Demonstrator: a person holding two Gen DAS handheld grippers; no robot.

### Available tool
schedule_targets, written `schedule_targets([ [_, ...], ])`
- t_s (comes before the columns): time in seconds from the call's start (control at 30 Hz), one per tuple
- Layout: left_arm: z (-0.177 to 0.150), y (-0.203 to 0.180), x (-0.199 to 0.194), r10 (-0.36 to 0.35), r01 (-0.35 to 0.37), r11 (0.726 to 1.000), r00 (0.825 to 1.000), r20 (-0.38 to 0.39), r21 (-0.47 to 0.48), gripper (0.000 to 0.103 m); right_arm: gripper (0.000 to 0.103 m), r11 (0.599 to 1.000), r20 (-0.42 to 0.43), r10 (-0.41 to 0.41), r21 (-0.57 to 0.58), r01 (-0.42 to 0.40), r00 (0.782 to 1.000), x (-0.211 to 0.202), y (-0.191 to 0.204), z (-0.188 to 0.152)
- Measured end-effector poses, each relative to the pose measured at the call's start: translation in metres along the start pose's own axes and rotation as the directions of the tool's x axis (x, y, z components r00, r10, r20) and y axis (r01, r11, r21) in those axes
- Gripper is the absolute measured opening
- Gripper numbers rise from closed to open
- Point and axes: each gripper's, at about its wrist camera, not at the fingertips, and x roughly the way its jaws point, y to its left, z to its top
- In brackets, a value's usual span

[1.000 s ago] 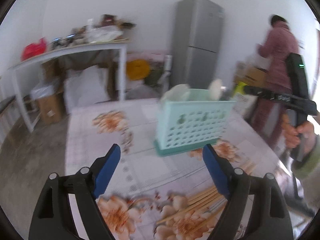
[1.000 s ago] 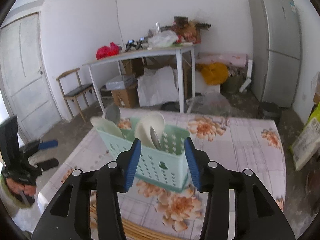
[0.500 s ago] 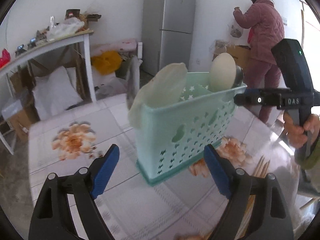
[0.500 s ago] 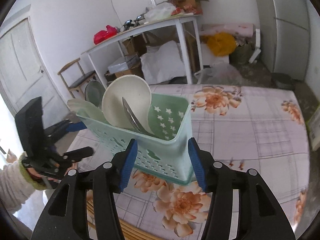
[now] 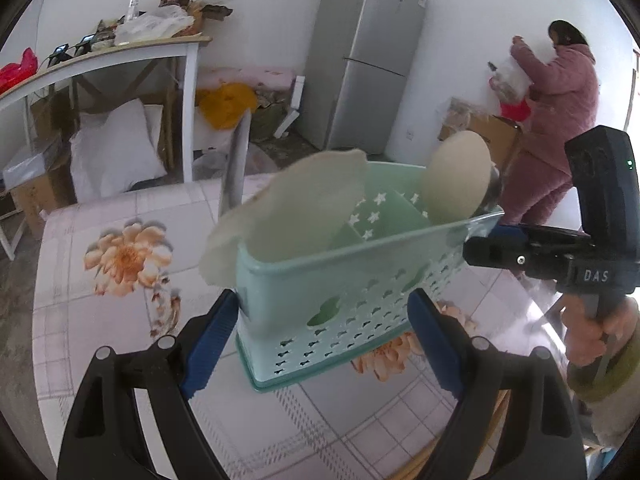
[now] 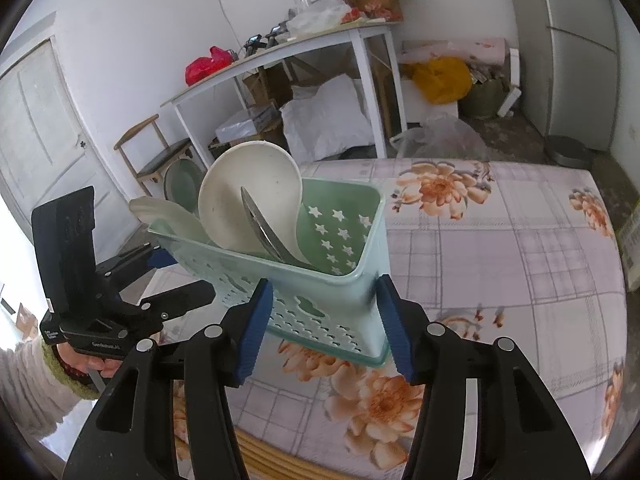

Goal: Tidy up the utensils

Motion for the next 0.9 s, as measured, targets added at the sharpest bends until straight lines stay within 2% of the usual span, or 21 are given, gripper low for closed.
schedule_targets([
  [0.3,-0.023,-0.006,-0.034,0.030,-0.031,0.999,0.998,-0.053,-0.020,0.084,0.051,1.000,-0.022,0.022,0.003,-0.022,1.000,-0.014,0.024,-0.020],
  [0.5,-0.036,-0.009,-0.049,0.038,-0.040,0.998,0.998,-0.045,-0.053,0.084,0.051,0.999,-0.026,0.017,-0.026,-0.018,1.000,-0.018,0.037,-0.030],
  [0.73,-0.045,-0.010,-0.059,0.050,-0.051,0.996,0.999,-0.016,-0.080,0.084,0.051,0.999,0.025,-0.025,-0.023,0.026,0.999,-0.023,0.041,-0.034],
  [0.9,-0.063,-0.006,-0.072,0.069,-0.073,0.990,0.997,-0.040,-0.122,0.085,0.053,0.997,0.061,-0.080,-0.015,0.081,0.995,-0.045,0.044,-0.048],
])
